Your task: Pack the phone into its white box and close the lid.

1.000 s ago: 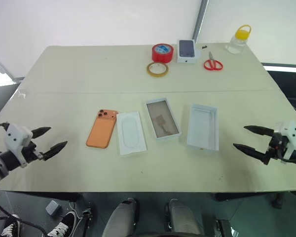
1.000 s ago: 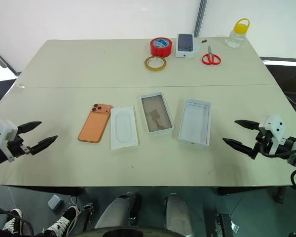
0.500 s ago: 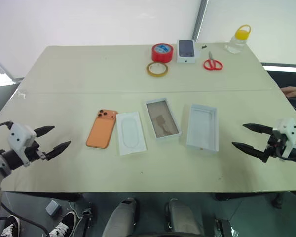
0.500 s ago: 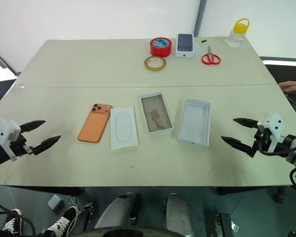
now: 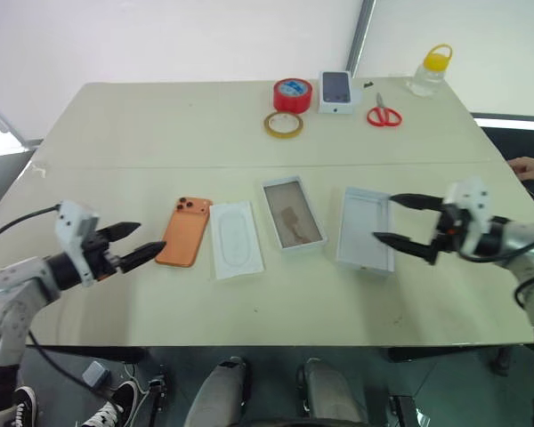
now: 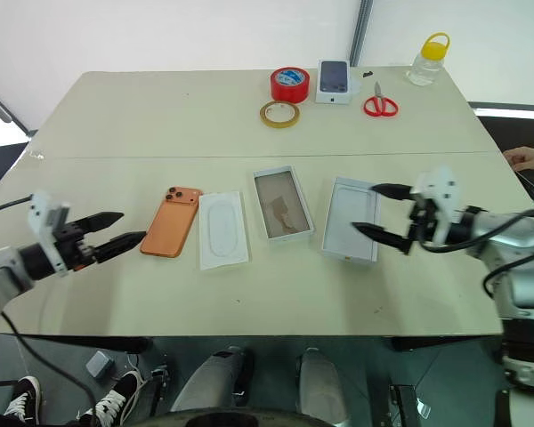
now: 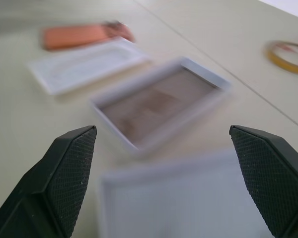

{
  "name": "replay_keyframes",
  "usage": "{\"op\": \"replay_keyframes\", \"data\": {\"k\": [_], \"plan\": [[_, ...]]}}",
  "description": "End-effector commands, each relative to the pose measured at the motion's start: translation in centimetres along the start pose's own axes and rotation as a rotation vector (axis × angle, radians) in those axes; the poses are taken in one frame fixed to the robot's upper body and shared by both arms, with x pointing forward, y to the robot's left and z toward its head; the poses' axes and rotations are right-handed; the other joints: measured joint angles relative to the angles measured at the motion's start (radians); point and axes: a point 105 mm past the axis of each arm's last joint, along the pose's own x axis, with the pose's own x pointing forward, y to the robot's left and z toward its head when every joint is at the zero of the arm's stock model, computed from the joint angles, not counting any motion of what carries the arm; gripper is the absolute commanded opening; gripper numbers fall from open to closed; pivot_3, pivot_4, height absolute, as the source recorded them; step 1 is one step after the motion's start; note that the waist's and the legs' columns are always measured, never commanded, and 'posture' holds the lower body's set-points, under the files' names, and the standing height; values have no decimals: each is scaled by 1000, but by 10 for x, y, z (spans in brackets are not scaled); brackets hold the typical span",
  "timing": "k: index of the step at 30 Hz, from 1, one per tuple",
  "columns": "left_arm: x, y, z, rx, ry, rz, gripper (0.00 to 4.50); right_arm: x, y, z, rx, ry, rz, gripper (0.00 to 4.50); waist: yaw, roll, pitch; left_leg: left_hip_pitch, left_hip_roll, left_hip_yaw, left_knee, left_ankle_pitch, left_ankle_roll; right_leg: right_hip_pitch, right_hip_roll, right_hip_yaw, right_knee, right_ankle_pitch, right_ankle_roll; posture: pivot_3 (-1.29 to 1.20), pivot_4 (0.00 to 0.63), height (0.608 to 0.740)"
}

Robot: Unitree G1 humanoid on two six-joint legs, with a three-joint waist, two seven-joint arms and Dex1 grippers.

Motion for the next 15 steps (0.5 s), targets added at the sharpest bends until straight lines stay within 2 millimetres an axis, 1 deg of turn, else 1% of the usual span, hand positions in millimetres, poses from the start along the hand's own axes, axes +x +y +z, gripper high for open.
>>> {"op": "replay_keyframes", "data": {"k": [1,2,3,4,5,7,12,14,15], "plan": [[11,-28,-4,-135,60,-73,4500,16,4,21,-75,-56,9,4483,-1,-1,0,0,0,0,0,0,0,0,0,0,0,0,0,0,150,740],[14,-36,-4,-180,64,-99,4500,18,3,20,-73,-59,3,4483,0,-1,1,0,0,0,1,0,0,0,0,0,0,0,0,0,150,740],[18,-42,-2,-297,50,-129,4500,19,1,18,-68,-59,-2,4483,1,-1,0,0,0,0,1,0,0,0,0,0,0,0,0,0,150,740],[20,-50,-2,-370,63,-175,4500,19,1,16,-63,-57,-3,4483,4,-1,0,0,0,0,2,0,0,0,0,0,0,0,0,0,150,740],[21,-58,-1,-397,68,-211,4500,19,2,13,-58,-50,5,4483,6,-2,1,0,0,0,2,0,0,0,0,-1,1,0,0,0,150,740],[25,-65,-2,-407,88,-212,4500,17,4,9,-55,-38,16,4483,3,-2,0,0,0,-1,3,0,0,1,0,-1,1,0,0,0,150,740],[28,-61,-18,-434,189,-136,4500,13,0,4,-63,-32,-4,4483,-6,-2,0,0,0,0,2,0,-1,0,1,0,2,0,0,0,150,740],[31,-56,-18,-480,175,-110,4500,13,0,3,-61,-33,-5,4483,-3,-2,0,1,0,0,2,1,-1,0,1,0,2,0,0,0,150,740],[32,-59,-18,-474,183,-126,4500,13,0,3,-61,-36,-8,4483,-1,-2,0,1,0,0,2,1,-1,0,1,0,2,0,0,0,150,740]]}}
